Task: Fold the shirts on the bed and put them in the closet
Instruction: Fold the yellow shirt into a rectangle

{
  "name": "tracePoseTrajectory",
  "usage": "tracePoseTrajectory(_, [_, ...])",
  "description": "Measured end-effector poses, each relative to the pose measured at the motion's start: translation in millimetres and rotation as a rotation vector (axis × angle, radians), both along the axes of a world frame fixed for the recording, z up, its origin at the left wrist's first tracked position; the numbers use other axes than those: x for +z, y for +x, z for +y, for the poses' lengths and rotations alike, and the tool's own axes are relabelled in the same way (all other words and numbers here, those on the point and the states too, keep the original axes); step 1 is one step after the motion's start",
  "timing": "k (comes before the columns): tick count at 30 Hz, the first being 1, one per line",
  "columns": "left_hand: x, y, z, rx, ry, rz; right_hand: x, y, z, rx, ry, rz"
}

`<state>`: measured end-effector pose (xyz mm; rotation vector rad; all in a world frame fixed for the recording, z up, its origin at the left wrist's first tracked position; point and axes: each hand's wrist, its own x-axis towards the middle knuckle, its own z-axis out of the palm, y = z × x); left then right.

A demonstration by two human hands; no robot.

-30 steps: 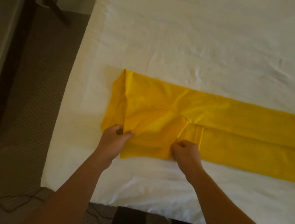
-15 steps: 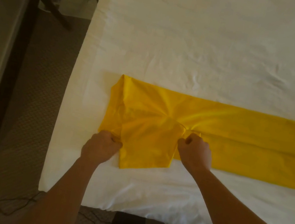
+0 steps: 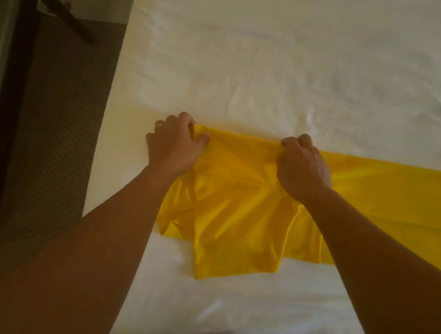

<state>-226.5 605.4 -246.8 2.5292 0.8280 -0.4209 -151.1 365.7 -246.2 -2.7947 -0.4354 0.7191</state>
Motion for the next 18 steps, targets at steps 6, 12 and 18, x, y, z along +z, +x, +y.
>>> tracePoseTrajectory(6, [-13.5, -3.3, 23.3, 0.0, -0.073, -0.138, -13.8, 1.5, -8.3, -0.048, 0.026, -0.09])
tracePoseTrajectory(12, [-3.4, -34.4, -21.1, -0.18, 0.21, -0.365, -11.4, -63.2, 2.8, 0.012, 0.147, -0.36])
tracePoseTrajectory(18, [-36.4, -77.0, -23.2, -0.602, 0.273, -0.047, -32.9, -123.1, -16.7, 0.362, 0.022, -0.217])
